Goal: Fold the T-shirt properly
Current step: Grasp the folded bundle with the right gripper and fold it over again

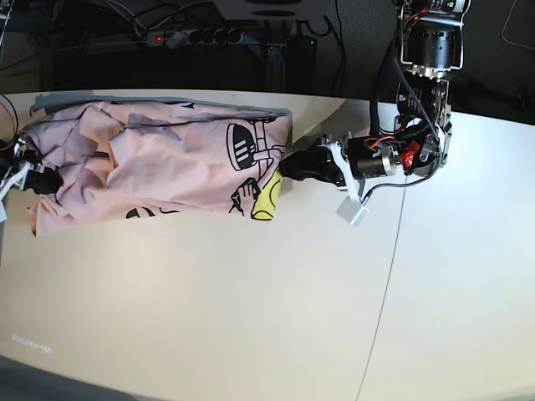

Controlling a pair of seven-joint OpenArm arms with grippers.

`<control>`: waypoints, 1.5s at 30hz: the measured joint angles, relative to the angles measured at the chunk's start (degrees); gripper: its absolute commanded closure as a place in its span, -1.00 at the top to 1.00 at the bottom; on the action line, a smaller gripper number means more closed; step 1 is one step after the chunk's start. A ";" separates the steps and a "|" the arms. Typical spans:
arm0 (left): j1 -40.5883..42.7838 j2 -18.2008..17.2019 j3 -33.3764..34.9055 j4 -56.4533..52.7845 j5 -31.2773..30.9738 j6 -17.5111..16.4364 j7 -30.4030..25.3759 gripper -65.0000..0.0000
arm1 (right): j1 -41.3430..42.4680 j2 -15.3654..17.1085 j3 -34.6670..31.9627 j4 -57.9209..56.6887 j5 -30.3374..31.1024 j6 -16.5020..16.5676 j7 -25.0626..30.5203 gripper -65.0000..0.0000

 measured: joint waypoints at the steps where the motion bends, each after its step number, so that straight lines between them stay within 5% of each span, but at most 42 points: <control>1: -0.44 0.17 0.00 -1.44 -0.74 -0.66 -1.11 -1.00 | 0.04 0.02 0.02 2.21 0.68 0.00 -0.59 -1.00; 14: -2.93 5.29 -0.66 -7.74 2.86 -3.67 -6.01 -1.00 | 0.02 0.02 -0.76 27.30 1.11 0.02 -1.60 -1.00; 23: -2.84 12.22 -0.63 -8.22 7.45 -3.65 -5.07 -1.00 | 0.02 0.13 -12.20 37.46 -7.02 0.00 1.29 -1.00; 28: -2.95 12.55 -0.63 -8.26 7.06 -3.63 -4.85 -1.00 | 0.02 0.33 -18.12 38.56 -9.70 0.00 1.95 -1.00; 33: -3.52 12.57 -0.39 -7.50 -3.89 -1.70 10.03 -1.00 | 0.02 -0.15 -19.87 38.71 -10.78 0.02 2.78 -1.00; 45: -2.62 12.44 -0.17 3.48 0.90 0.42 13.27 -1.00 | 0.02 -7.08 -19.87 39.01 -12.94 0.00 2.93 -1.00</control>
